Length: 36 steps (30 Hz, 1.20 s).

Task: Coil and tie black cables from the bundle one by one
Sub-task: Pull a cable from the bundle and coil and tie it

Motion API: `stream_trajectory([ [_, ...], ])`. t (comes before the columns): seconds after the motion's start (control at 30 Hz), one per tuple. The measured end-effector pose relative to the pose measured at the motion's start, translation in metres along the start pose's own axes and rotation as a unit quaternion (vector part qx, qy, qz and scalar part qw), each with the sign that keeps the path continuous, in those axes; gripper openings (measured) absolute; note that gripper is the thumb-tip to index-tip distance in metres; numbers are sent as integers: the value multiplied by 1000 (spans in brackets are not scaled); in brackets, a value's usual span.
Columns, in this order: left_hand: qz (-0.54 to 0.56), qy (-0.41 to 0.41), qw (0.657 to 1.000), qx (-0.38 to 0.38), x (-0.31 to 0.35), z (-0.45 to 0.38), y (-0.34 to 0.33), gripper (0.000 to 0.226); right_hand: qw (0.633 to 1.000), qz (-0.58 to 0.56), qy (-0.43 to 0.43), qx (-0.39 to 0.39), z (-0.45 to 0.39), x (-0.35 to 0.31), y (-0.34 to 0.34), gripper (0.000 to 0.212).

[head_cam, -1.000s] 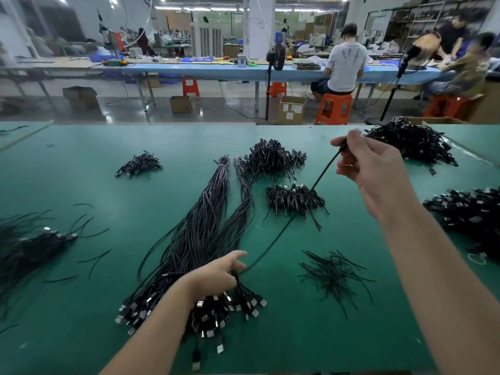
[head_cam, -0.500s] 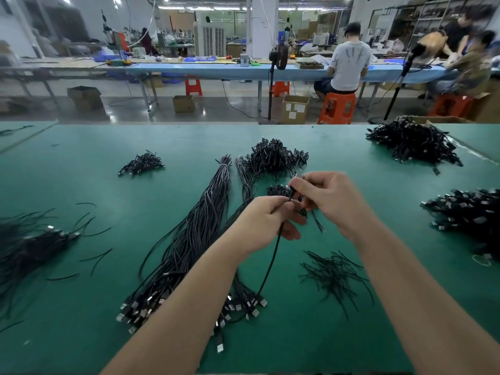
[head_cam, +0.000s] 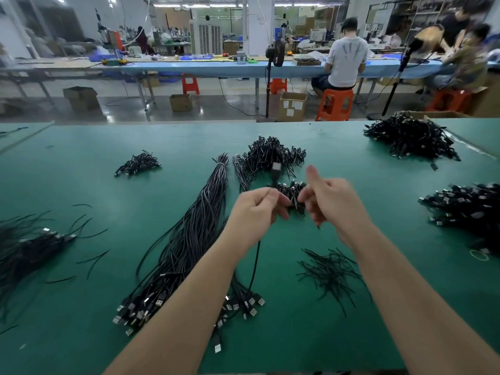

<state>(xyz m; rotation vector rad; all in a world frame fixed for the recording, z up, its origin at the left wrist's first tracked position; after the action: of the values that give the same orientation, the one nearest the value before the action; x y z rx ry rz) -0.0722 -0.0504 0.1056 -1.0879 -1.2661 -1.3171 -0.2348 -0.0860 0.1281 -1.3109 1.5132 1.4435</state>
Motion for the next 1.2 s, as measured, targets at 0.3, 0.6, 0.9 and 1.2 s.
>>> stream_trajectory([
  [0.3,215,-79,973,-20,14,19,-8,36,897,-278,-201,-281,16,38,-54,61],
  [0.6,300,19,941,-154,-33,56,-23,40,961,-152,-112,-201,-10,25,-39,21],
  [0.9,244,104,963,44,-58,39,-18,41,991,-86,0,-99,-1,1,-44,24],
  [1.2,383,120,909,111,-63,20,-11,31,981,-178,33,-75,23,0,-59,19],
])
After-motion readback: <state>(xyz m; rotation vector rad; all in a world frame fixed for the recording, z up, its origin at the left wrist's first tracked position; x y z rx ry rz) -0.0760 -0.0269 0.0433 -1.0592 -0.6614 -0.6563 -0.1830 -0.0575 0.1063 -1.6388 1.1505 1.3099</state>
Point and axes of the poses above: each hand's wrist, its own z-axis away from the middle knuckle, its own y-axis out of the back of the hand, x = y × z, the point moved 1 cm from there along -z, towards the middle knuckle, and after that the axes turned 10 degrees about y, right-handed, at the moved point
